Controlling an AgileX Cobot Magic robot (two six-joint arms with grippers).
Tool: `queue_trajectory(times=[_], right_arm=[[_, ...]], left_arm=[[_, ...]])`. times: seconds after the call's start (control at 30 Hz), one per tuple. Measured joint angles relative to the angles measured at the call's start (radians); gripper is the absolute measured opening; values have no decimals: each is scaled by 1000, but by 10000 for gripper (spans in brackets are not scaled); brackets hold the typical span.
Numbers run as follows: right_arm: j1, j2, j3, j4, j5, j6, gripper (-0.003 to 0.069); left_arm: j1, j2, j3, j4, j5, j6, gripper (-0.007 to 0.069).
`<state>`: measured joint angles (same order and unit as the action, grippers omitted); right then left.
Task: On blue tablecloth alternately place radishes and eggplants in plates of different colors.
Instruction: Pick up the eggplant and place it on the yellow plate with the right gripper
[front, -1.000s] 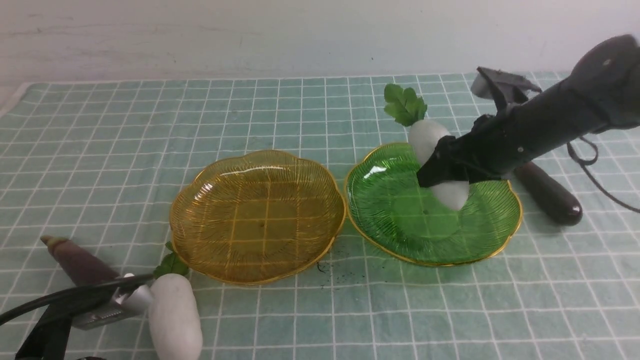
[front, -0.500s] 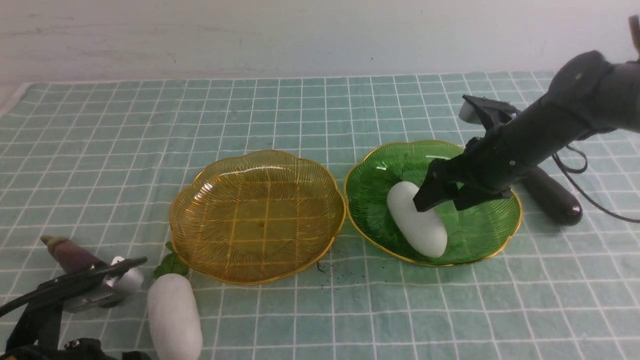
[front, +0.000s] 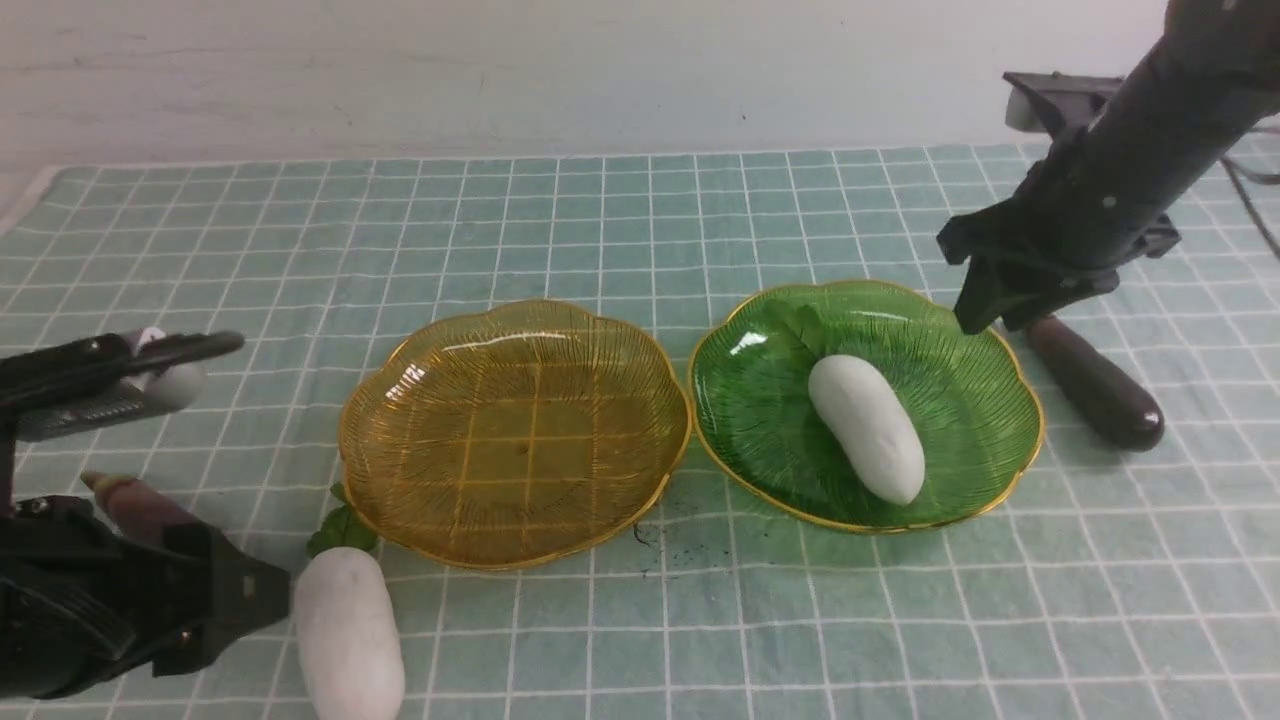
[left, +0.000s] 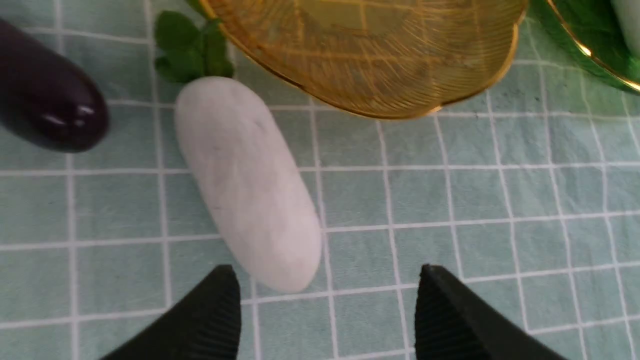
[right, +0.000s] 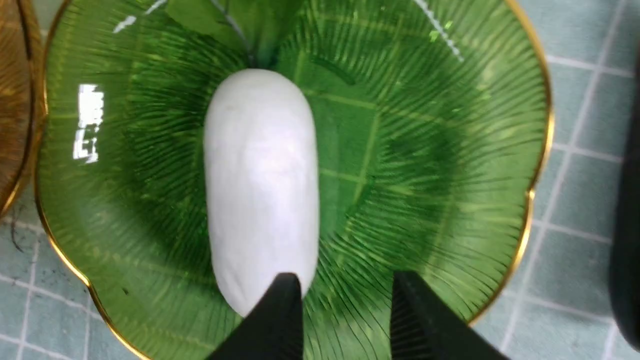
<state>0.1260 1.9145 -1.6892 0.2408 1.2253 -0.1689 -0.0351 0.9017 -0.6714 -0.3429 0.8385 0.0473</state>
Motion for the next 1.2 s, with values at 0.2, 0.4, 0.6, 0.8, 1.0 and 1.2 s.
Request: queue_trajectory(times=[0.2, 0.4, 0.6, 0.8, 1.0, 1.2], right_arm=[[0, -181, 169, -74, 8, 5, 44], [0, -246, 274, -241, 17, 27, 18], [0, -186, 282, -382, -135, 148, 22], [-10, -72, 282, -450, -284, 185, 78], [-13, 48, 282, -602, -410, 263, 360], [-13, 101, 282, -707, -465, 371, 554]], left_arm=[[0, 4, 3, 142, 22, -139, 426], [0, 5, 8, 144, 22, -150, 426], [0, 7, 9, 139, 32, -152, 426], [0, 7, 9, 133, 57, -152, 426], [0, 7, 9, 132, 85, -152, 426], [0, 7, 9, 132, 101, -152, 426]])
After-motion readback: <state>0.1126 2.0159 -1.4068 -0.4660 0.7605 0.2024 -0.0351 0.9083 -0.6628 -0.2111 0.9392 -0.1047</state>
